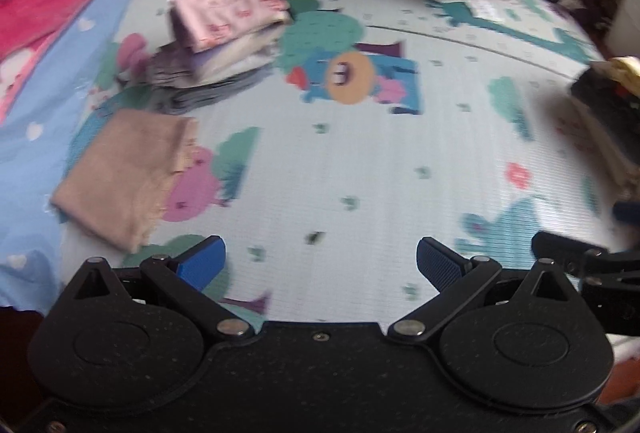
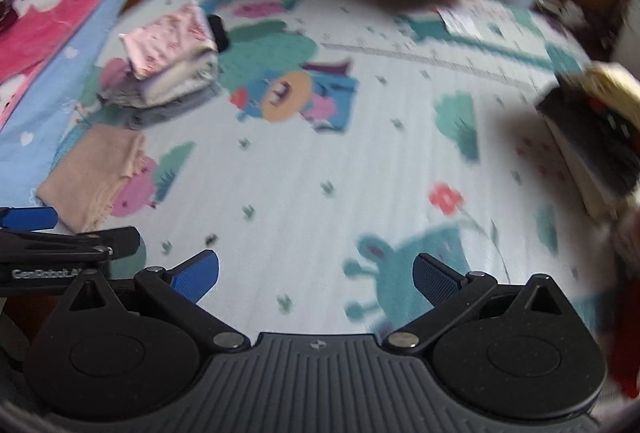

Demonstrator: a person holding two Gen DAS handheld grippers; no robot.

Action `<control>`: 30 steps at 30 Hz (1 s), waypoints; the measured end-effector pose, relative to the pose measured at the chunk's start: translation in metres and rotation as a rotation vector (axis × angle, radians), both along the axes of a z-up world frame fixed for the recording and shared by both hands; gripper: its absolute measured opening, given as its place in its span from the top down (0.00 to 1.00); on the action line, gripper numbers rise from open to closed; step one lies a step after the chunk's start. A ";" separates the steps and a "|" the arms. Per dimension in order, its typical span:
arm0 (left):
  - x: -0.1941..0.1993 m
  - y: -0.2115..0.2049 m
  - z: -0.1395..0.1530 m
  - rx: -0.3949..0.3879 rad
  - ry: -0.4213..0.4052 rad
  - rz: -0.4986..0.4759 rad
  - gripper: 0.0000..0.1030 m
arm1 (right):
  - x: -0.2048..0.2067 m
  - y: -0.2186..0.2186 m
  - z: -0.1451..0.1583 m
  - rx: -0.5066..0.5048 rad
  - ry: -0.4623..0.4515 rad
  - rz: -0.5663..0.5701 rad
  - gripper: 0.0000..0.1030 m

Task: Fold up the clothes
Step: 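Move the left tool toward the beige sweater's collar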

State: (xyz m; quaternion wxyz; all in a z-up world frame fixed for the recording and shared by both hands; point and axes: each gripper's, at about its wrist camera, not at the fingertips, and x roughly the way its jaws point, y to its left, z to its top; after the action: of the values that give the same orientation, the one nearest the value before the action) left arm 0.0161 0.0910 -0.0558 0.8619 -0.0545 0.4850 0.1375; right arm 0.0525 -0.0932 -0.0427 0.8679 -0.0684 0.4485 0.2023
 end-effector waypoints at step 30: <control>0.018 0.219 -0.160 0.152 0.146 0.352 0.17 | 0.040 0.099 -0.156 0.208 0.279 0.072 0.00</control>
State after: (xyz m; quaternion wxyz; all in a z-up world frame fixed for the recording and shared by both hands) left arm 0.0338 0.3102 -0.2158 0.7888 -0.0632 0.5174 0.3257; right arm 0.0923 0.0058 -0.1990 0.7920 0.0345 0.5383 0.2859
